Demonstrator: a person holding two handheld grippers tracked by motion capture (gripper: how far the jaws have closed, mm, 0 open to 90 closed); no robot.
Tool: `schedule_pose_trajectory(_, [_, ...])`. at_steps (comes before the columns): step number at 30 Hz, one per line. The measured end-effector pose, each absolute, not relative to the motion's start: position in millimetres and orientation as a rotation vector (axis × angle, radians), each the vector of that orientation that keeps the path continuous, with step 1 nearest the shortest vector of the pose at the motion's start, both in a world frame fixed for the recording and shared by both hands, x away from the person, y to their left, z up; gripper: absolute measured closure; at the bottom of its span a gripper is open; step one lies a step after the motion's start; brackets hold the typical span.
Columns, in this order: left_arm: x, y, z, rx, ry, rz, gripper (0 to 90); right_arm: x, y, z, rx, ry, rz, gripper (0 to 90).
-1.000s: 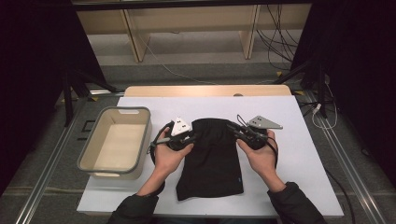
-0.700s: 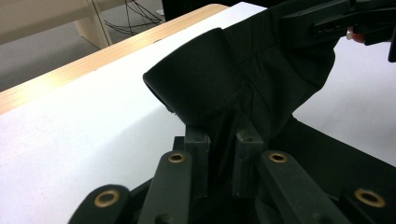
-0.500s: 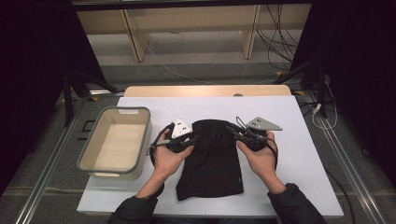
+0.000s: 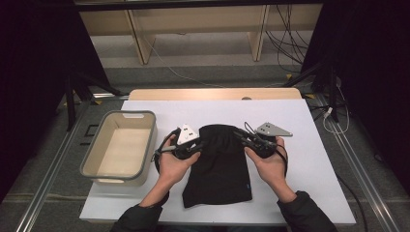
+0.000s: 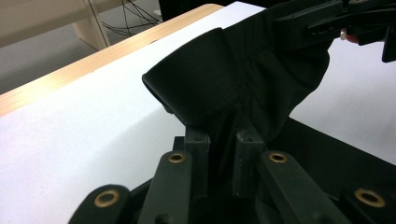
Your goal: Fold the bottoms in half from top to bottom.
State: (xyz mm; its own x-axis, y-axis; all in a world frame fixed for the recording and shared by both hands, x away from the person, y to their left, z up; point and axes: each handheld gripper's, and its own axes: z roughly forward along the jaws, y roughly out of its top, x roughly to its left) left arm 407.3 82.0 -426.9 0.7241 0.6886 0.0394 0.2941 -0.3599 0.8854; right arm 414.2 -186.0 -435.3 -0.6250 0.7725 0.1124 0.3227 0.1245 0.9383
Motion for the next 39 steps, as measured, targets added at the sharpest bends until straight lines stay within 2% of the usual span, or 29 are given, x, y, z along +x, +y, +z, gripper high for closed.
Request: schedule_pose_trajectory(39, [395,82,-425,1.976,0.72,0.503,79.4,406,-185,-436,1.048,2.026,1.509,77.9])
